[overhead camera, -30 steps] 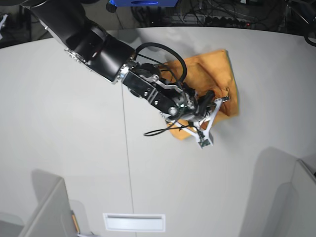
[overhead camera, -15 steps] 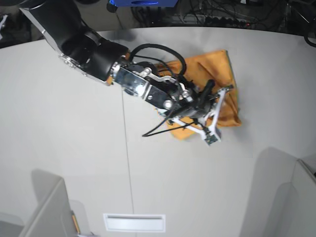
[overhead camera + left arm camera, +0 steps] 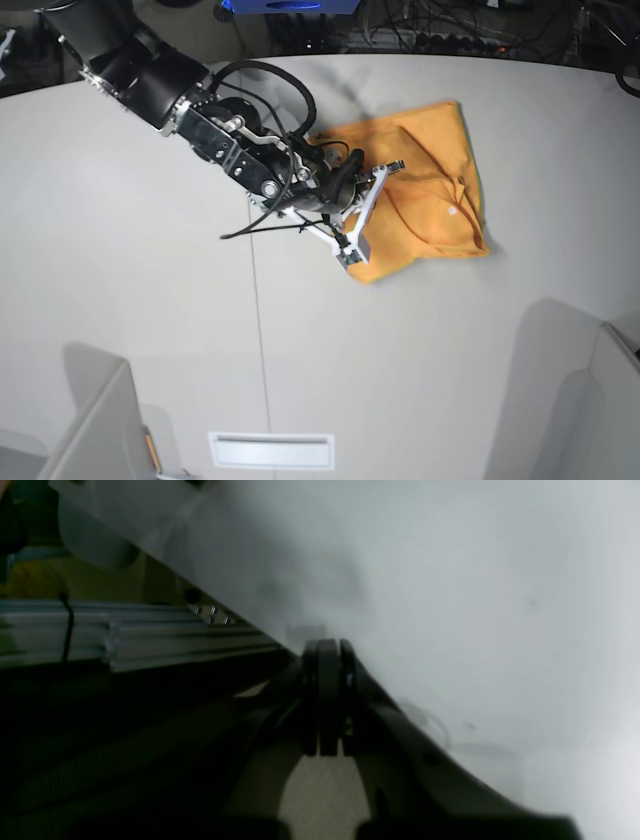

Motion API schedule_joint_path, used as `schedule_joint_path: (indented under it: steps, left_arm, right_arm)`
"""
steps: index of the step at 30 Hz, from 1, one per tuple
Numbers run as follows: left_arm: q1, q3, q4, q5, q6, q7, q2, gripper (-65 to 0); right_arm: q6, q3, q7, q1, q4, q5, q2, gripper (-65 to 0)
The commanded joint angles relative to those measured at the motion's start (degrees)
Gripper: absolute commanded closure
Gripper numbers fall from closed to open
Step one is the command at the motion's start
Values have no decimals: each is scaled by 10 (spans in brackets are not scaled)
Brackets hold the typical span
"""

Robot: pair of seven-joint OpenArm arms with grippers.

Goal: Fold the T-shirt properly
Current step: 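Press and smooth the folded bundle with the right gripper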

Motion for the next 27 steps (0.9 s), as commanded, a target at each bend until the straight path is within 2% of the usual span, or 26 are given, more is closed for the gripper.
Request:
schedule_joint_path:
  steps: [1,4,10,17,21,23,24,27]
  left_arm:
    - [-2,-3,10,2,2,-8,-16,0]
    - [-1,-3,10,2,2,-8,-16,0]
    - [0,-3,10,2,2,-8,-16,0]
    - [0,-4,10,2,2,-8,-15,0]
    - [-1,-4,6,2,2,-8,-15,0]
    - [-1,-4,5,2,2,-8,-15,0]
    - [-1,-4,5,2,2,-8,-15,0]
    - [-1,-2,4,2,2,-8,-15,0]
  right_arm:
    - [-3,-2,8,11,5,-4,6,0]
    - [-4,-40,6,10,17,-3,-7,0]
    - [-4,-101,7,10,-25,-4,-67,0]
    - [-2,-211,6,26,-39,-5,-134,0]
    - [-4,-269,6,58,-23,-3,-135,0]
    - [-5,-265,6,60,-3,-3,-130,0]
    - [-5,-259,5,61,4,-3,-117,0]
    - [-21,-203,5,45,29,-2,-89,0]
